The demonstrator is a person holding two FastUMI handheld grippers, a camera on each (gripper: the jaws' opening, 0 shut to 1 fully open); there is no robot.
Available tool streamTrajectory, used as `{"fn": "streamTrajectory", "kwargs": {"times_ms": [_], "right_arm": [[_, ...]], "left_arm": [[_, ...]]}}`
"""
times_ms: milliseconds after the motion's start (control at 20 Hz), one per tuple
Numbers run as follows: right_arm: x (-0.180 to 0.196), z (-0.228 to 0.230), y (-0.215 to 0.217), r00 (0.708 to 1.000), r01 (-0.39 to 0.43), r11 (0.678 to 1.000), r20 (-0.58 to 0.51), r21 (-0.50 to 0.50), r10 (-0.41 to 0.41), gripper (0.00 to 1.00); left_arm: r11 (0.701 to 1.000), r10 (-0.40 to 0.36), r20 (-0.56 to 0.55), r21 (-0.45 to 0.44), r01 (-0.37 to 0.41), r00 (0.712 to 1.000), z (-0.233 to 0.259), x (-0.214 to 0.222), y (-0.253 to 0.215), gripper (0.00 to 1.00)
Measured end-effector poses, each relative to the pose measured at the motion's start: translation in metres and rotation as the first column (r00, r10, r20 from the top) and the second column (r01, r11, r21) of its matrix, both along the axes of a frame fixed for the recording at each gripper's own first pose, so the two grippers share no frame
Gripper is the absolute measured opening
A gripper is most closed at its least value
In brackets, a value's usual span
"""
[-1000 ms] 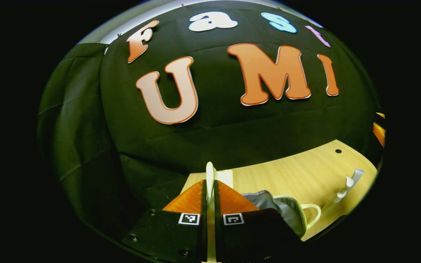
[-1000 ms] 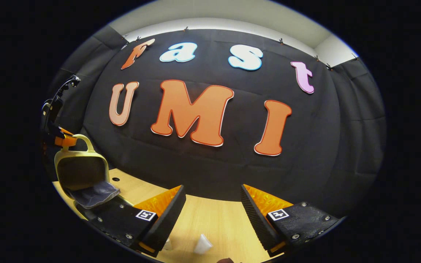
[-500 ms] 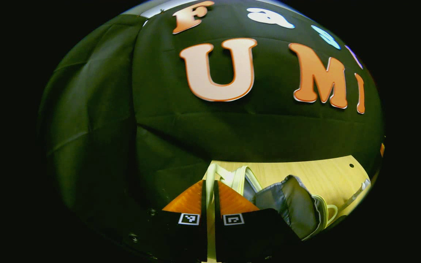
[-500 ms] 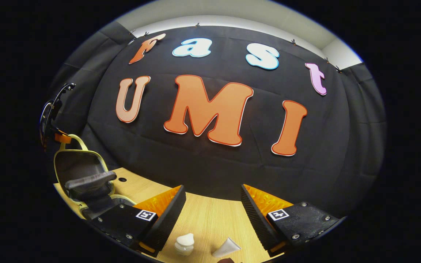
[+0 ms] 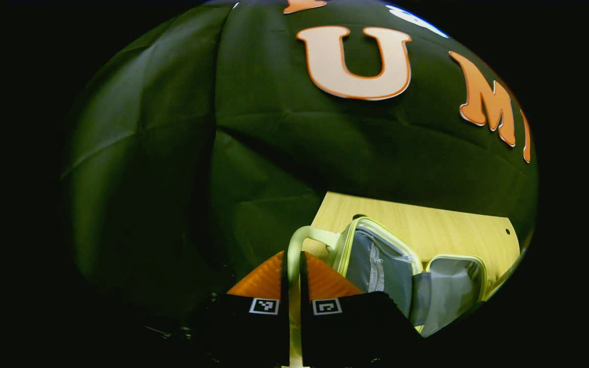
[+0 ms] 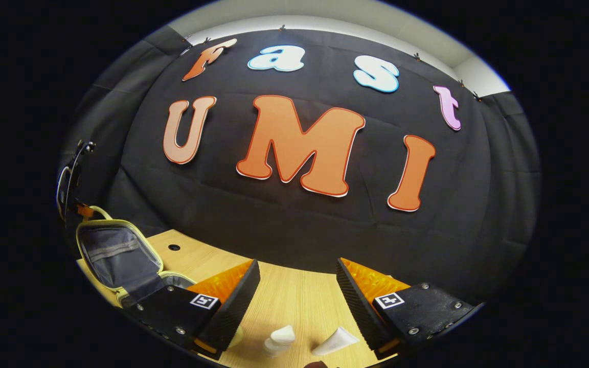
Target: First open the suitcase, pack the skin care products into it, and then close the suitcase.
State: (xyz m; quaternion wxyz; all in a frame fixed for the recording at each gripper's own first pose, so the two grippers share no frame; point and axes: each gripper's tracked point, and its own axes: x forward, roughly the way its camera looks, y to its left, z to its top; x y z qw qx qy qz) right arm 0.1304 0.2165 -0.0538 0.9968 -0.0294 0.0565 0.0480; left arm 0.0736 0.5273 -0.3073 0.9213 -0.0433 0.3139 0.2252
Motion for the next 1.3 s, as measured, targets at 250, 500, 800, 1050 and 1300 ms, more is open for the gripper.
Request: {"fn": "streamTrajectory", "kwargs": {"times_ms": [250,500,800,1050,1300], "right_arm": [[-0.001,-0.002,0.0,1.0,0.017,1.0,-0.017,-0.006,-0.017,0.95],[0.002,-0.004,-0.004,0.999,0.034,0.999,-0.022,-0.016,-0.034,0.95],[0.012,-0.005,-0.008,0.999,0.042,0.999,-0.016,-0.007,-0.042,0.95],[0.016,0.001,-0.025,0.999,0.042,0.999,0.004,0.014,-0.042,0.95],[0.013,-0.003,-0.048,1.0,0.02,1.0,0.006,0.018,-0.02,0.95]], "left_arm": [[0.995,0.07,-0.082,-0.061,-0.075,0.994,-0.059,-0.01,0.017,0.1],[0.988,0.089,-0.066,-0.121,-0.096,0.994,-0.07,0.003,0.009,0.24],[0.993,-0.061,0.073,-0.095,0.067,0.996,-0.007,0.033,-0.042,0.77],[0.981,-0.16,0.178,-0.081,0.177,0.971,0.033,0.05,-0.104,0.92],[0.968,-0.237,0.244,-0.021,0.25,0.94,0.066,0.06,-0.16,0.98]]}}
